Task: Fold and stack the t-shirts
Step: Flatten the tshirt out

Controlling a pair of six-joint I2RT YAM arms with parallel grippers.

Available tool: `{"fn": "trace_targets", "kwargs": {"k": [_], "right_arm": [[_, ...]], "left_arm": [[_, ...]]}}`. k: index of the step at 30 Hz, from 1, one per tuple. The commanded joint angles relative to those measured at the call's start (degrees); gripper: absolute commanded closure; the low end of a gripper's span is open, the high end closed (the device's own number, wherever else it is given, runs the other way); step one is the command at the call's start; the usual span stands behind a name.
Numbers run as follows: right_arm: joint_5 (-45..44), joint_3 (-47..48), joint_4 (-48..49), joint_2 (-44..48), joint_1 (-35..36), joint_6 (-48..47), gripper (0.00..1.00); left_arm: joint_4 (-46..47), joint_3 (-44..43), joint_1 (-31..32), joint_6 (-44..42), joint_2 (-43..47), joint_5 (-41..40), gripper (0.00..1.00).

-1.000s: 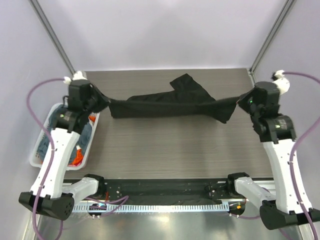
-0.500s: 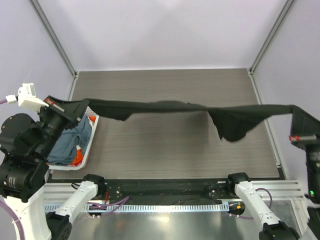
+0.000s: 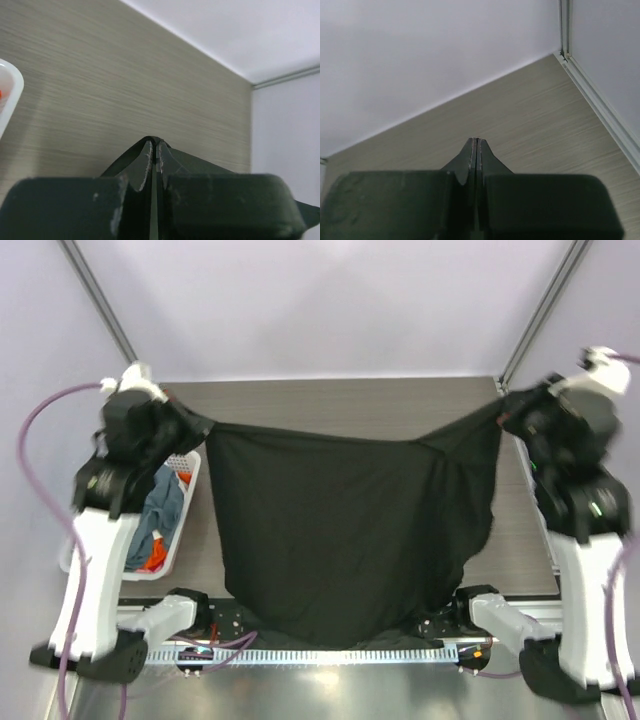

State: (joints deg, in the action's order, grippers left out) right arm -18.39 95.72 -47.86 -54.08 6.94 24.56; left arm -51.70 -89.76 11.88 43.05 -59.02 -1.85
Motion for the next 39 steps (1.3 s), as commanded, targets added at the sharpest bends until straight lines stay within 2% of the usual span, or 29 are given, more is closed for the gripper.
{"fn": "trace_targets", "kwargs": {"k": [1,3,5,6,7,9,11,13,15,18,21,23,26,28,29,30,32,33,35,36,39], "right_arm": [[-2.8,-6.7,19.6,-6.8,-0.3,-7.6,0.99],[-3.0,-7.6,25.8,-13.5,-0.2,-14.0,0.99],[-3.9,-3.6,30.4,-19.7,-0.2,-20.1,0.99],[-4.5,-0.7,30.5,-25.4,-0.3,-21.9,0.99],[-4.7,5.6,30.2,-28.3,-0.2,-23.1,0.99],[-2.9,11.7,30.0,-32.0,-0.2,-24.4,0.99],[-2.9,19.9,29.9,-36.4,-0.2,-26.9,0.99],[-7.9,28.0,28.8,-40.6,-0.1,-29.9,0.99],[-8.5,31.9,28.4,-41.3,-0.7,-31.7,0.99],[-6.7,31.1,28.9,-38.3,-0.9,-31.4,0.99],[-8.0,26.3,28.2,-33.6,-0.9,-30.9,0.99],[-7.9,21.5,28.0,-27.7,-0.8,-29.0,0.99],[-7.2,9.1,27.8,-19.8,-0.9,-24.7,0.99],[-5.8,-0.8,25.9,-15.6,-0.8,-20.2,0.99],[-5.0,-4.1,25.0,-13.8,-0.8,-15.9,0.99],[-4.2,-11.0,23.1,-9.5,-0.9,-13.6,0.99],[-2.5,-18.3,21.3,-5.5,-0.8,-8.0,0.99],[-3.1,-25.2,19.1,-1.2,-0.8,-5.9,0.99],[-5.4,-31.7,16.2,2.5,-0.8,-2.2,0.99],[-6.6,-37.0,13.3,3.9,-0.9,-0.1,0.99],[-7.9,-45.1,8.5,8.5,-0.8,5.5,0.99]], "left_arm": [[11.9,1.8,-0.2,-3.2,-7.8,-4.9,1.0],[13.7,-2.9,-0.2,-3.7,-16.0,-8.0,1.0],[13.5,-8.6,-0.3,-3.8,-22.6,-9.9,1.0],[13.1,-15.6,-0.4,-3.9,-28.7,-9.4,1.0],[13.0,-18.8,-0.5,-3.8,-31.1,-8.7,1.0],[12.8,-27.7,-0.5,-3.3,-36.7,-6.3,1.0],[12.9,-32.5,-0.5,-3.4,-39.0,-7.0,1.0],[12.9,-37.2,-0.5,-4.3,-41.1,-10.2,1.0],[12.2,-41.5,-0.6,-5.2,-42.5,-10.9,1.0],[9.2,-44.5,-0.8,-6.5,-44.0,-10.3,1.0],[12.7,-37.0,-0.8,-6.3,-39.2,-9.8,1.0],[17.4,-26.9,-0.8,-6.3,-33.6,-9.8,1.0],[20.8,-14.6,-0.8,-6.8,-27.4,-11.2,1.0],[21.2,-9.5,-0.9,-6.6,-24.5,-10.6,1.0],[21.9,-3.3,-0.8,-6.5,-23.1,-9.8,1.0],[22.2,-0.5,-0.8,-6.4,-19.8,-9.1,1.0],[22.8,5.8,-0.8,-6.4,-16.6,-7.2,1.0],[22.8,12.0,-0.7,-6.5,-13.4,-7.0,1.0],[23.2,17.7,-0.8,-6.7,-10.1,-7.0,1.0],[23.2,23.4,-0.7,-6.9,-8.8,-6.8,1.0],[23.1,32.9,-0.7,-6.6,-2.6,-3.8,1.0]]}}
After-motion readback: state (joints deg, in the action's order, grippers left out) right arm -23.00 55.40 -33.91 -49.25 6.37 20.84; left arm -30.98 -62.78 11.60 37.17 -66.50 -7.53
